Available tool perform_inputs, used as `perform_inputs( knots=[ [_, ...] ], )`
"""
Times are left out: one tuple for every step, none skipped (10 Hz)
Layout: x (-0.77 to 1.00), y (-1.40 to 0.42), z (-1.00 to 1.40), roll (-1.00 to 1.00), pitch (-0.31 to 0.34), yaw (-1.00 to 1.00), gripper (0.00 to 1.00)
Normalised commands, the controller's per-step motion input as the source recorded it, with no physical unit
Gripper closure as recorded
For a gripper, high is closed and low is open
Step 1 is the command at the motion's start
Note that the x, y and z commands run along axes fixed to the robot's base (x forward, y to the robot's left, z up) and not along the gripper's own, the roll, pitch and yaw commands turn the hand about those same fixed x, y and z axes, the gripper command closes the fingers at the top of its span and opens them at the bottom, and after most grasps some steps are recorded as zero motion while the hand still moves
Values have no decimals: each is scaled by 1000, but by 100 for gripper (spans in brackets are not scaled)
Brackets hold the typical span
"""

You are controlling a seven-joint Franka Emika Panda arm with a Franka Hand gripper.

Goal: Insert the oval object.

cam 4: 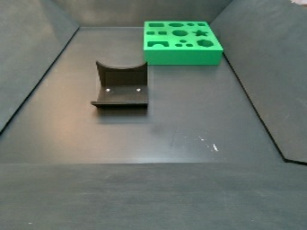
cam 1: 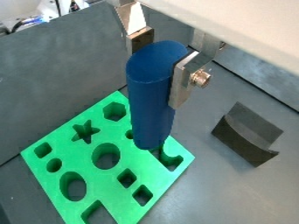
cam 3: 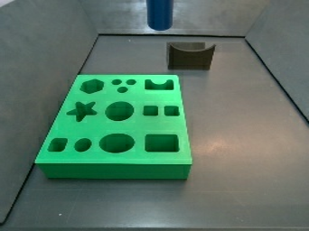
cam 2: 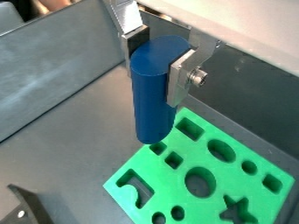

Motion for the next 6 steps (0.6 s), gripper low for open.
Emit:
perform_inputs(
  knots=[
    [-100, -154, -860, 0, -89, -960, 100],
    [-117, -246, -931, 43, -126, -926, 100],
    [-111, -286, -951, 67, -131, -911, 100],
    [-66, -297, -903, 80, -49, -909, 100],
    [-69, -289, -580, 210, 54, -820, 100],
    [-143, -57, -231, 280, 110, -786, 100]
  ],
)
